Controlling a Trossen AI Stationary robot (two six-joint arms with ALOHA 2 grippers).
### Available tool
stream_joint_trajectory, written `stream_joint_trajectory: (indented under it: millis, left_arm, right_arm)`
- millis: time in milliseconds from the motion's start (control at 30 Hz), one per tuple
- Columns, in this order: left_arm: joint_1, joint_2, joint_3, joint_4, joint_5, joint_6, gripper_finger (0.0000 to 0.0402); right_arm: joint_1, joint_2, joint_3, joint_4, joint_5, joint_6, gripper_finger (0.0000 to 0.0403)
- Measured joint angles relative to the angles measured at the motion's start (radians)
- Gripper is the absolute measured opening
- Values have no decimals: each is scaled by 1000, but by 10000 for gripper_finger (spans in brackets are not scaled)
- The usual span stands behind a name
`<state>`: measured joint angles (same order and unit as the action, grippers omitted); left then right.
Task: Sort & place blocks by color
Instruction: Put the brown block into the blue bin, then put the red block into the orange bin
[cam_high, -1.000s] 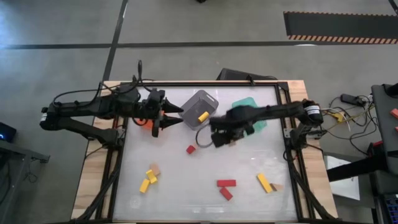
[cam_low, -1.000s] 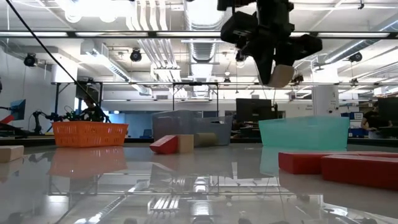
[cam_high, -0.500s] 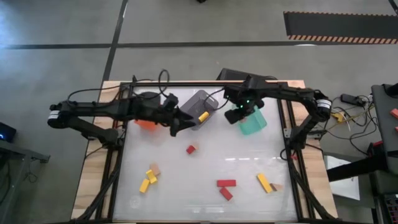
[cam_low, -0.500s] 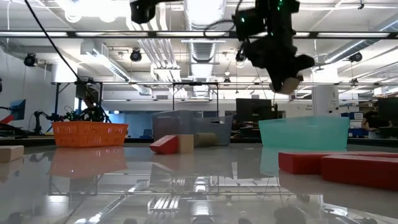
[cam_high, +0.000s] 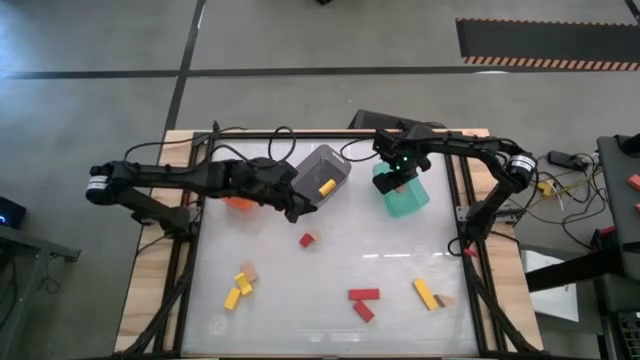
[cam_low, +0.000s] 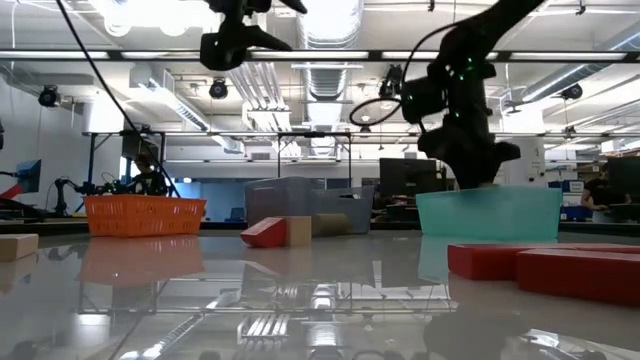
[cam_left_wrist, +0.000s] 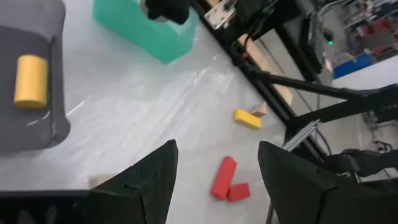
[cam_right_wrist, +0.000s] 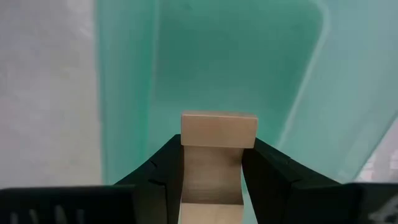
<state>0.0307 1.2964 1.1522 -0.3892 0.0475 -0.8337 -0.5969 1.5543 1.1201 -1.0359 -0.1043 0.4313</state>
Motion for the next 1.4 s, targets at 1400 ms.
stream_joint_trajectory:
  millis: [1400]
  left_arm:
    - [0, 23, 0, -154, -29, 2, 208]
  right_arm:
    - [-19, -10, 38, 30, 2, -24, 168]
